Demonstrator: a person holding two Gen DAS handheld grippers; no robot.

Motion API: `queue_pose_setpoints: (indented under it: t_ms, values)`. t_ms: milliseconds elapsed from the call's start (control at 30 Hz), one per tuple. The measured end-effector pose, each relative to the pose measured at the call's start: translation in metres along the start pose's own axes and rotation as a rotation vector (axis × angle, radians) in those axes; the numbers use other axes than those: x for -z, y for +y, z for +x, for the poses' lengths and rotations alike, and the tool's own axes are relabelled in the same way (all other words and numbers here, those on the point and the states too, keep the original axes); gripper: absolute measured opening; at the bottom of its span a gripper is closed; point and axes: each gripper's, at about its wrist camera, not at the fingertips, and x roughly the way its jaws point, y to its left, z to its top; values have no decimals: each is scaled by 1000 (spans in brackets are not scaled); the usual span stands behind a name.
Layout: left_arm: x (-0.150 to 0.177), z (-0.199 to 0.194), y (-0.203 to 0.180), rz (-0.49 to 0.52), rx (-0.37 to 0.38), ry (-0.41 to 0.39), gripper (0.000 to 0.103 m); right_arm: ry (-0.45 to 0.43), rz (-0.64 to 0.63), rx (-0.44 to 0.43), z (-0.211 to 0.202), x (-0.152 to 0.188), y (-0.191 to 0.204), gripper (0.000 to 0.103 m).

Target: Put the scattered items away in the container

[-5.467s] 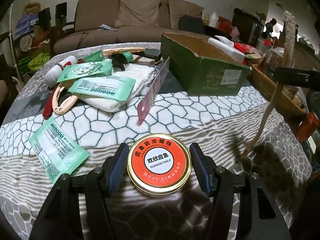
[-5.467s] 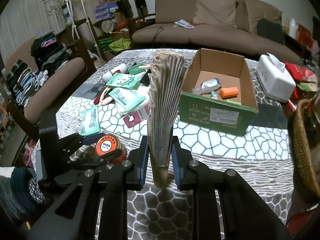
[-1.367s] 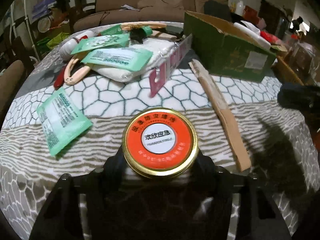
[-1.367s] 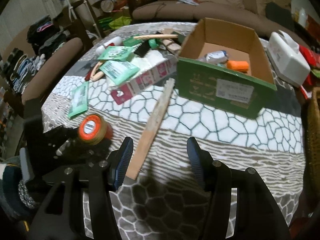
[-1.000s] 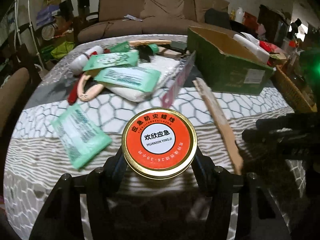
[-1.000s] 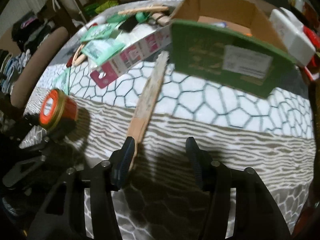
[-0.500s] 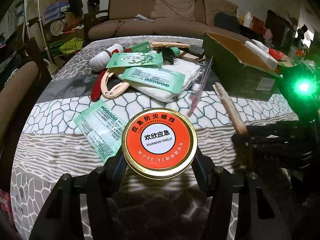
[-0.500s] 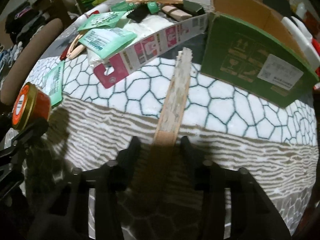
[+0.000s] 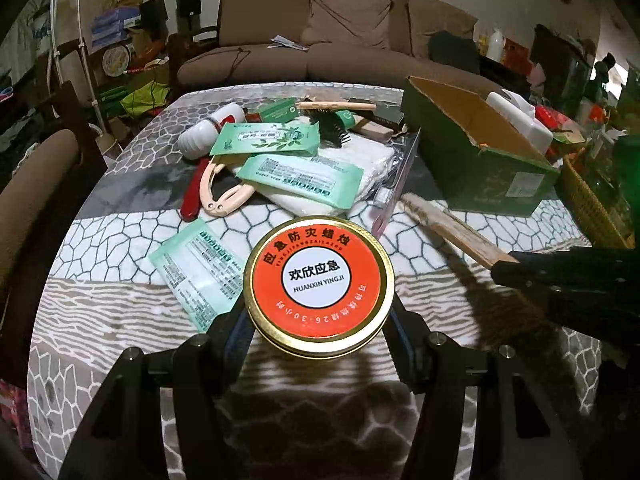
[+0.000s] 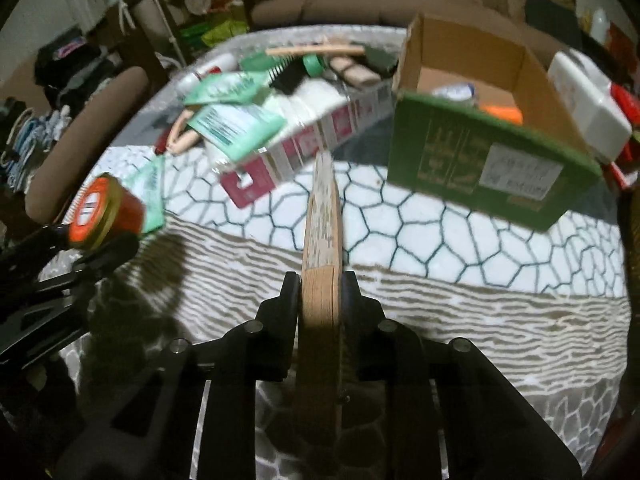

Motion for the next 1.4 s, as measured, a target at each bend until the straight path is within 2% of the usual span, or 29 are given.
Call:
queue_pose_setpoints:
  t_ms: [167,367,633,967,1400]
  values:
    - [-9,-3,-9,-4,9,-10,60,-68,14,-35,-26,0,-8,19]
    - [-23,-8,-29,3,27,-25,60,-179,65,-29,-63,3,-28,19]
    - [-45,-20,-67,15,76,-68,60,-319,62,4,-116,8,-41,19]
    - [-67,-44,-112,122,152,-132,60,-388,66,112,-160,21,-67,19]
    - [-81,-40,-139,172,184,-124,60,-391,98,104,-180,39,-99,19]
